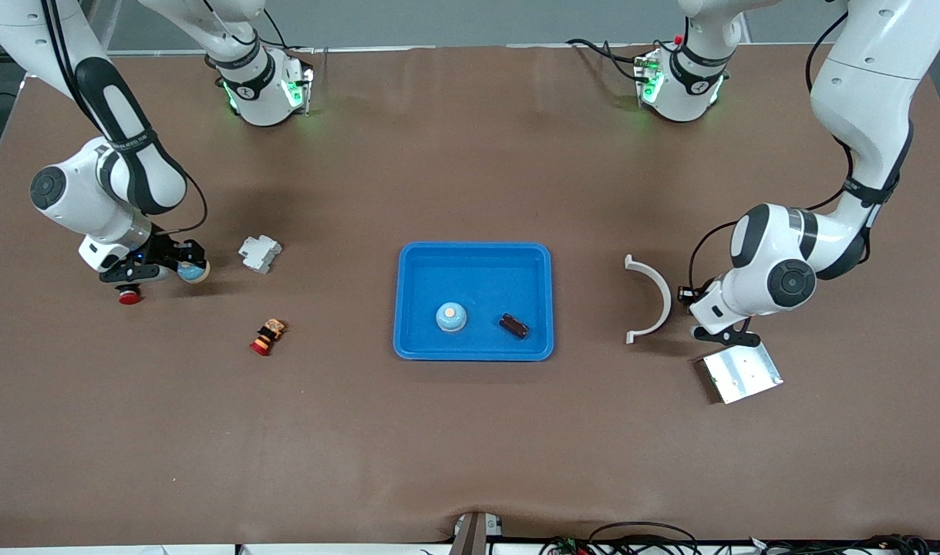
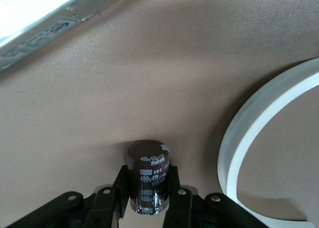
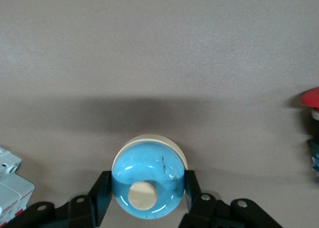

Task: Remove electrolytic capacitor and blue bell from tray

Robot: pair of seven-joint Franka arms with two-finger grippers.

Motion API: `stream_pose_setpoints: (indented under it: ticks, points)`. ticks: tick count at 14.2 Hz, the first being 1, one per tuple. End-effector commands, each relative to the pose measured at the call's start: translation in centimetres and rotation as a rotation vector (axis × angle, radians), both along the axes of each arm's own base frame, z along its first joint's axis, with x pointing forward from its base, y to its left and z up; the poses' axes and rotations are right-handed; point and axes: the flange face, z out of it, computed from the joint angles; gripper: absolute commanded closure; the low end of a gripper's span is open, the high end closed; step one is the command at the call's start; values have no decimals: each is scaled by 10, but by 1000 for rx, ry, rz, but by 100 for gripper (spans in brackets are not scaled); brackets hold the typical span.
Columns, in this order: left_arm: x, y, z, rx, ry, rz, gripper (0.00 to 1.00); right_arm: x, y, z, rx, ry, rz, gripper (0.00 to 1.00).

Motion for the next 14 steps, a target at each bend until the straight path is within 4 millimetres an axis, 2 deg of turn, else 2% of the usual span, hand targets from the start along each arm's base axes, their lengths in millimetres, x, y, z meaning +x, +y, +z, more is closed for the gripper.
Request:
stream_pose_setpoints:
  ticks: [1,3,6,7,10,12,14]
  points:
    - [3,4,-2,6,-20,-26,78,0,-3,-3,12,-11,-6,0]
    - [4,3,-1,4,-25,-27,71,3,0,2,15,-14,1,0]
    - [4,3,-1,4,-25,-27,51,12,5,15,40,3,14,0]
    - [4,3,-2,5,-24,-25,43,16,6,22,48,5,17,0]
    - [3,3,-2,4,-23,-25,30,33,19,49,62,-7,35,0]
    - [3,3,-3,4,-21,-25,19,46,35,62,72,-4,28,0]
    - [3,3,-3,4,-21,-25,2,56,59,73,77,2,-4,0]
